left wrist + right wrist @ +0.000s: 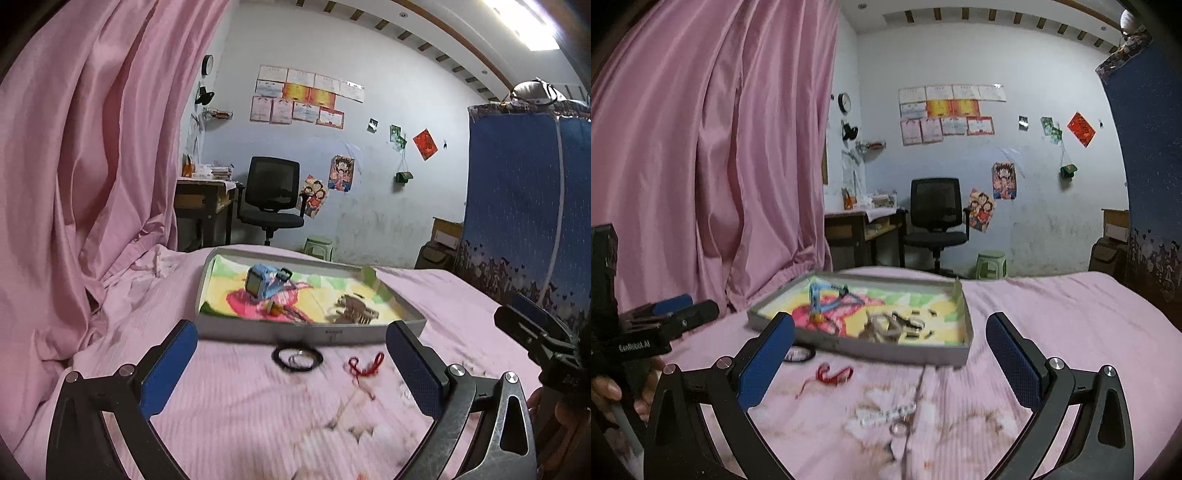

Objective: Organize jewelry
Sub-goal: 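Withdraw both open grippers from the tray back over the bed, then grasp the white plastic strap key ring with the right gripper while the left grasps the red beaded cord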

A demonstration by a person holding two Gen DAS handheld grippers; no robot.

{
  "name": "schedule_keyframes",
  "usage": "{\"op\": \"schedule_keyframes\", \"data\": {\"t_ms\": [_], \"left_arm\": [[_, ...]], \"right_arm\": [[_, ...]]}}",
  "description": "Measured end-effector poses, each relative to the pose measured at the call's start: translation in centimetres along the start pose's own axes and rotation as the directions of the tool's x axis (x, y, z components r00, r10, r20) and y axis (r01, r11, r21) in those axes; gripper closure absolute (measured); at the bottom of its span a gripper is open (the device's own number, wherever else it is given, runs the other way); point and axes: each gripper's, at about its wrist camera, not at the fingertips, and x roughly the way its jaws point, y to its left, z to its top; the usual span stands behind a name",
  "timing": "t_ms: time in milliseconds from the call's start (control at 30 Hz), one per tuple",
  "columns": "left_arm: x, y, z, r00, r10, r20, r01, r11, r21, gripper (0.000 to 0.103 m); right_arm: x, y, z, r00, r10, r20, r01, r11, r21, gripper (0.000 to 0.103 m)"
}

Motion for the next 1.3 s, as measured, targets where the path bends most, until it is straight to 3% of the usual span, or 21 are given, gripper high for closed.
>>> {"op": "schedule_keyframes", "data": {"t_ms": [467,800,867,933,1100,1300], "left_arm": [[0.0,0.9,-1.5,0.996,-0.006,-0.085,0.004,1.0,-0.024,0.0],[2.6,0.0,-1.7,0.974,-0.043,-0.224,0.046,0.999,0.008,0.0],[3.3,-0.4,-1.8,0.965,-0.056,-0.256,0.062,0.998,0.018,0.0],[4.1,-0.7,-1.8,0.956,-0.077,-0.284,0.086,0.996,0.021,0.007],[6.3,-1.6,-1.9,0.924,-0.132,-0.358,0.145,0.989,0.011,0.027],[9.0,-2.7,-2.0,0.881,-0.195,-0.431,0.214,0.977,-0.003,0.042]], "right_arm": [[0.3,-0.7,-2.4,0.988,0.0,-0.157,-0.003,1.0,-0.018,0.001],[3.1,-1.6,-4.1,0.946,0.009,-0.325,-0.002,1.0,0.022,0.001],[3.7,-1.7,-4.5,0.936,0.025,-0.351,-0.014,0.999,0.035,0.007],[4.2,-1.7,-4.8,0.926,0.042,-0.375,-0.027,0.999,0.046,0.033],[5.7,-1.9,-5.7,0.896,0.093,-0.435,-0.066,0.995,0.077,0.057],[7.7,-1.8,-6.8,0.859,0.099,-0.502,-0.062,0.994,0.09,0.066]]}}
